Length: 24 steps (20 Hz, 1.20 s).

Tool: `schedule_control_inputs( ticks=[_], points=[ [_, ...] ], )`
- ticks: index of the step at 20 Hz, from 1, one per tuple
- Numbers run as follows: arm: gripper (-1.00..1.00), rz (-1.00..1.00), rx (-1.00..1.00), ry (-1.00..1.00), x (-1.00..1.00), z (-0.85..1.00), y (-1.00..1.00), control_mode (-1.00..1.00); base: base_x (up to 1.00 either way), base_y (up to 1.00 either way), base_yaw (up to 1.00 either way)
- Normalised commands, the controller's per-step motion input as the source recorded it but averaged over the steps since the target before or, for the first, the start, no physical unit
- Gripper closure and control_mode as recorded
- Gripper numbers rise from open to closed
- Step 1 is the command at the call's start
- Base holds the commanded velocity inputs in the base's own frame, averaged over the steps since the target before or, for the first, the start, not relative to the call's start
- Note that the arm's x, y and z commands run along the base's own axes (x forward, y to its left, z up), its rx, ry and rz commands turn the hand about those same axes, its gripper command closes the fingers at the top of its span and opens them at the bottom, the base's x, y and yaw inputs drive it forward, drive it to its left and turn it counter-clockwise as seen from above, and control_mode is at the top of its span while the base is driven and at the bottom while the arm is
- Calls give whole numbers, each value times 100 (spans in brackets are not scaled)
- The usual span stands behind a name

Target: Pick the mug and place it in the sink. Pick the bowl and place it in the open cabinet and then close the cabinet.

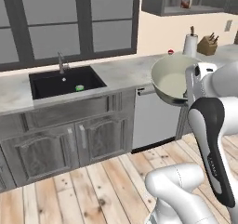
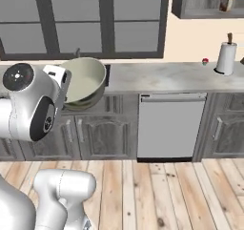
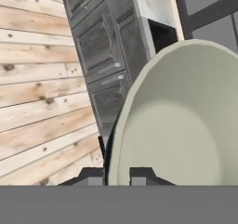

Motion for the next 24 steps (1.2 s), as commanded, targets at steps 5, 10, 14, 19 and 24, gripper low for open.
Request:
schedule_control_inputs(
  ticks=[5,10,14,19,24],
  points=[
    [100,0,0,0,0,0,0,100,90,-73,-7],
    [100,0,0,0,0,0,0,100,95,-68,-6],
    [100,0,0,0,0,0,0,100,80,-66,-5],
    [100,0,0,0,0,0,0,100,62,-59,1],
    [100,0,0,0,0,0,0,100,25,-72,24]
  ],
)
